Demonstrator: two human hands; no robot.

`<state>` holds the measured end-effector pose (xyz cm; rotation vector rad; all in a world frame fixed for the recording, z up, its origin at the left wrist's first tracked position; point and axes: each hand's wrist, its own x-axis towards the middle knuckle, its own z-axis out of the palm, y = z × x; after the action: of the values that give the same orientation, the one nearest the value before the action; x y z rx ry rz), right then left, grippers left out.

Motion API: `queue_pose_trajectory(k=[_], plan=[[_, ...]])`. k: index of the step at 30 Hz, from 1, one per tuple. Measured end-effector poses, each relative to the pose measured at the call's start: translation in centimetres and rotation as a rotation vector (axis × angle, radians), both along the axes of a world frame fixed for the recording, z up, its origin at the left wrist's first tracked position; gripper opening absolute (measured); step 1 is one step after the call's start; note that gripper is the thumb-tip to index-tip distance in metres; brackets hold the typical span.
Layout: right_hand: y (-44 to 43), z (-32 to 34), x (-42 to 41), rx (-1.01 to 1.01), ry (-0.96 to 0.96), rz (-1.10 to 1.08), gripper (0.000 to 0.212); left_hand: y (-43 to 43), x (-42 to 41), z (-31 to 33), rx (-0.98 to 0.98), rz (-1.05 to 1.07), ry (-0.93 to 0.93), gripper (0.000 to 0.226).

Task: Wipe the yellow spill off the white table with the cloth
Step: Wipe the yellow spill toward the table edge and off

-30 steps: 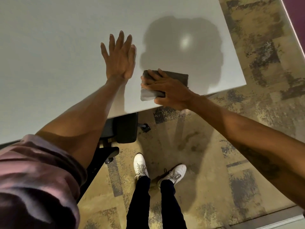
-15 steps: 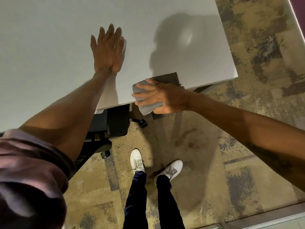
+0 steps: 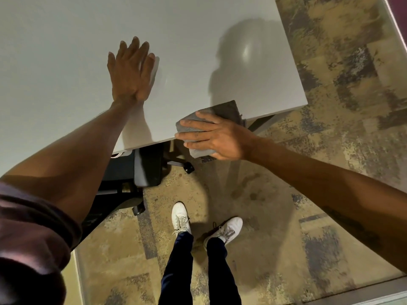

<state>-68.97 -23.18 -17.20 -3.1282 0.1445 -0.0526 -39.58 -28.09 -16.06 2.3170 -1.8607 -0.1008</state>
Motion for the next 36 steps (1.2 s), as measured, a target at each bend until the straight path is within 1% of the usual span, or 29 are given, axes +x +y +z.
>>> queue_pose_trajectory(k=[4,7,9,11,13,17,22,24,27,28,30,33,34,36], plan=[[0.7,-0.1,-0.5,-0.001,0.019,-0.085,0.053,0.0,0.1,-0.1,-0.018,-0.011,-0.001,0.053],[0.7,0.0,-1.6,-0.015,0.013,-0.107,0.054,0.1,0.0,-0.2,-0.052,-0.02,0.013,0.054],[0.3,0.3,-2.7,-0.006,-0.047,-0.095,0.051,0.1,0.0,-0.3,-0.069,-0.021,0.019,0.054],[-0.2,0.1,-3.9,0.014,-0.14,-0.075,0.044,0.0,0.1,-0.5,-0.068,-0.022,0.015,0.053],[-0.8,-0.1,-5.5,0.016,-0.185,-0.064,0.04,-0.1,0.2,-0.7,-0.067,-0.025,0.009,0.054],[-2.1,-0.5,-8.1,-0.052,-0.205,-0.074,0.034,-0.1,0.5,-1.1,-0.082,-0.016,0.041,0.054],[-3.2,-1.1,-10.9,-0.141,-0.249,-0.075,0.031,-0.1,0.7,-1.3,-0.116,-0.033,0.091,0.052],[-3.5,-1.3,-11.7,-0.166,-0.252,-0.077,0.032,-0.2,0.6,-1.3,-0.117,-0.056,0.038,0.049],[-3.9,-1.3,-13.2,-0.193,-0.252,-0.098,0.033,-0.5,0.9,-1.4,-0.091,-0.09,-0.112,0.047],[-4.0,-1.3,-13.9,-0.184,-0.265,-0.109,0.033,-0.5,1.1,-1.4,-0.088,-0.094,-0.122,0.048],[-4.3,-1.3,-15.3,-0.165,-0.297,-0.137,0.033,-0.6,1.1,-1.4,-0.104,-0.102,-0.085,0.049],[-4.7,-1.1,-17.2,-0.169,-0.281,-0.156,0.032,-0.4,0.7,-1.4,-0.136,-0.093,-0.125,0.046],[-4.8,-1.0,-17.8,-0.164,-0.27,-0.164,0.032,-0.4,0.6,-1.4,-0.139,-0.083,-0.123,0.046],[-5.1,-1.0,-18.9,-0.149,-0.268,-0.174,0.03,-0.3,0.5,-1.4,-0.119,-0.036,-0.013,0.051]])
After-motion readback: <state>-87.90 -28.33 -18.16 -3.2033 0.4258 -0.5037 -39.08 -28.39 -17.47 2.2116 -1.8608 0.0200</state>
